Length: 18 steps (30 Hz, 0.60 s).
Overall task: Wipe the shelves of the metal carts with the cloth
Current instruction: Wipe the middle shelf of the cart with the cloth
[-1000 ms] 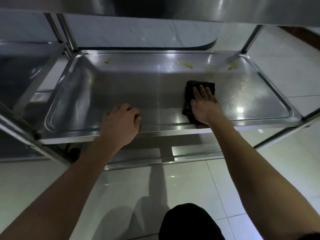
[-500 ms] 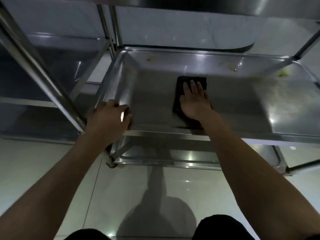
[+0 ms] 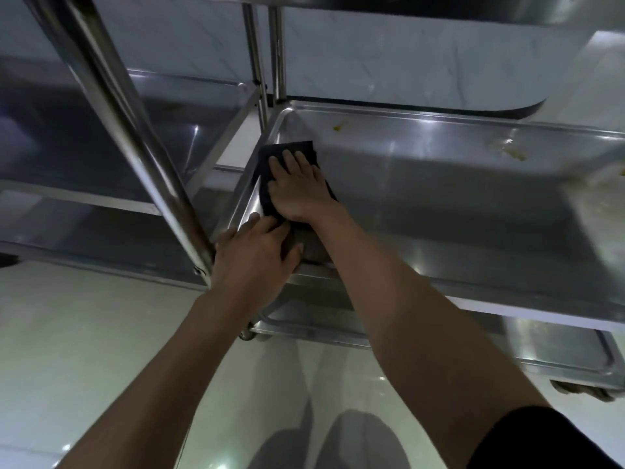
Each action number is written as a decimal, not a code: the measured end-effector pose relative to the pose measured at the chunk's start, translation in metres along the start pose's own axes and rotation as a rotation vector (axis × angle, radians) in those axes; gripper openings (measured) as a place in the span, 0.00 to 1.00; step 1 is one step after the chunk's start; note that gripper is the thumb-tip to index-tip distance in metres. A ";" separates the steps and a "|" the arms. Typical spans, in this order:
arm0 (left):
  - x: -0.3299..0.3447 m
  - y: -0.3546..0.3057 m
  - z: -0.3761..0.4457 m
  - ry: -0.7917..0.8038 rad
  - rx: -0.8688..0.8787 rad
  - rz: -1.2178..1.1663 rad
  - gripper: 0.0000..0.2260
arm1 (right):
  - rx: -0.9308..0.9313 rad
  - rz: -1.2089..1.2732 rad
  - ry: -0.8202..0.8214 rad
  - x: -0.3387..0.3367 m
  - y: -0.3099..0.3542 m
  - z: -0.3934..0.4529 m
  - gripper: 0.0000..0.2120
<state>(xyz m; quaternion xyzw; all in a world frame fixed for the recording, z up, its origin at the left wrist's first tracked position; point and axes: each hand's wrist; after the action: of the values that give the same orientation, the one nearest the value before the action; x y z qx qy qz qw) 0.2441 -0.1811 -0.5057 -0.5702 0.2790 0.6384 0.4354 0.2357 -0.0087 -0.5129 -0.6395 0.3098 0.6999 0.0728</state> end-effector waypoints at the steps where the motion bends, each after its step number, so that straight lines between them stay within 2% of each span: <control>1: 0.000 0.000 0.000 0.006 0.006 0.002 0.19 | -0.024 0.008 0.003 0.003 0.005 0.005 0.27; 8: -0.001 -0.004 0.001 0.068 -0.036 -0.001 0.22 | -0.026 0.016 0.002 0.000 -0.026 0.005 0.28; 14: -0.008 -0.014 0.005 0.100 -0.057 0.026 0.16 | 0.105 -0.055 -0.037 -0.031 -0.115 -0.039 0.28; 18: -0.007 -0.050 0.019 0.075 -0.047 0.018 0.14 | 0.219 -0.071 -0.092 -0.052 -0.166 -0.082 0.27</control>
<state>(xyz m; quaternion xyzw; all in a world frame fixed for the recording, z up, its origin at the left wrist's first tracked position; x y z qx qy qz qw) 0.2784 -0.1429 -0.4877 -0.6011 0.2852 0.6269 0.4053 0.3968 0.0957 -0.5195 -0.6056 0.3577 0.6874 0.1810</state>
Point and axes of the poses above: each hand's wrist, its own z-axis towards the middle knuckle, its own x-axis out of the palm, y = z × x, and after that the axes turned 1 degree about -y, right-handed
